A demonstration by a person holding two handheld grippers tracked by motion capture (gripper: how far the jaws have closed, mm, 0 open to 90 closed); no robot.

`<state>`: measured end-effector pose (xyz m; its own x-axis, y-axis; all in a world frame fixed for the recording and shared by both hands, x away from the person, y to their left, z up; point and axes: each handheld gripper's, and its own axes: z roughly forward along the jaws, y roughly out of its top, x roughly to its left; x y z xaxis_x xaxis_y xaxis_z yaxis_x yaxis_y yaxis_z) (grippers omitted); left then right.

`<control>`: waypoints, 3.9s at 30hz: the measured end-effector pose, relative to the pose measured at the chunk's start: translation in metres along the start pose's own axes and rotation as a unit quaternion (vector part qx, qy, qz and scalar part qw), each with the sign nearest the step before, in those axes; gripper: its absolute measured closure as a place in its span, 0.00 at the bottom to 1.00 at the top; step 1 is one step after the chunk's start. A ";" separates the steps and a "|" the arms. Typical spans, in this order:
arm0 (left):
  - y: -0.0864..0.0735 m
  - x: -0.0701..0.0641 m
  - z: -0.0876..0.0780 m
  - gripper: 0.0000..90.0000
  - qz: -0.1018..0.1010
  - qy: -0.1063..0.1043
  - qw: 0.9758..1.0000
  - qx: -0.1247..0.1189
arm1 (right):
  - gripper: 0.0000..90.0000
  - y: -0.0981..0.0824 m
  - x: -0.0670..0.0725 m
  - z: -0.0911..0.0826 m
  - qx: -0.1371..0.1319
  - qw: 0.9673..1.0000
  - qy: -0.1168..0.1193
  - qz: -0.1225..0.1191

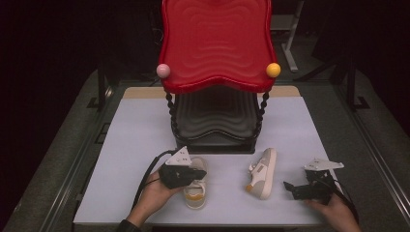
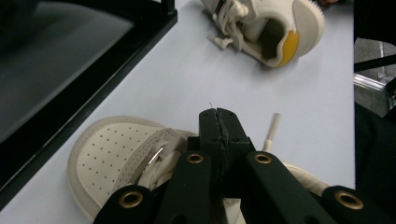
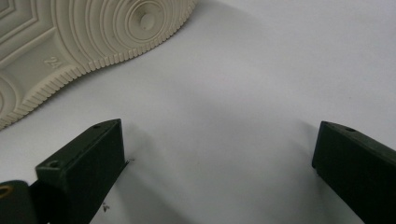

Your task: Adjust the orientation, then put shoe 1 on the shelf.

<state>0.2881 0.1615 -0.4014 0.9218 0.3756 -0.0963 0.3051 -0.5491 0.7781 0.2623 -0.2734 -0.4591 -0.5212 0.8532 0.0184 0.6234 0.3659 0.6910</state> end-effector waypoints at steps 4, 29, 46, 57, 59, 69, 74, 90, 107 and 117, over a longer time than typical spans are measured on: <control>0.001 -0.004 -0.013 1.00 -0.002 0.000 1.000 -0.012 | 0.02 0.000 0.000 0.000 0.000 1.000 0.000 0.000; -0.052 -0.024 -0.027 1.00 -0.014 -0.016 0.999 0.038 | 0.02 0.000 0.000 0.000 0.001 1.000 0.000 -0.001; -0.015 -0.037 -0.025 0.82 -0.013 -0.036 0.999 -0.038 | 0.02 0.000 0.000 0.000 0.001 1.000 0.000 -0.001; -0.007 -0.041 0.001 0.68 -0.018 -0.045 0.998 -0.031 | 0.02 0.000 0.000 0.000 0.001 1.000 0.000 -0.001; -0.007 -0.041 0.003 0.68 -0.017 -0.046 0.998 -0.030 | 0.02 0.000 0.000 0.000 0.001 1.000 0.000 0.000; -0.009 -0.045 0.018 0.81 -0.014 -0.047 0.999 -0.005 | 0.02 0.000 0.000 0.000 0.001 1.000 0.000 0.000; -0.006 -0.047 0.016 0.85 0.000 -0.043 0.999 0.006 | 0.02 0.000 0.000 0.000 0.001 1.000 0.000 0.000; 0.004 -0.050 0.005 0.85 0.028 -0.061 0.998 0.018 | 0.02 0.000 0.000 0.000 0.001 1.000 0.000 0.000; 0.040 -0.058 -0.015 0.85 0.068 -0.073 0.995 -0.012 | 0.02 0.000 0.000 0.000 0.000 1.000 0.000 0.000; 0.065 -0.059 -0.017 0.85 0.095 -0.074 0.992 -0.022 | 0.02 0.000 0.000 0.000 0.000 1.000 0.000 0.001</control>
<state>0.2500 0.1160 -0.3347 0.9877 0.1526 -0.0331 0.1147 -0.5652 0.8169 0.2623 -0.2734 -0.4591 -0.5206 0.8536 0.0194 0.6245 0.3651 0.6904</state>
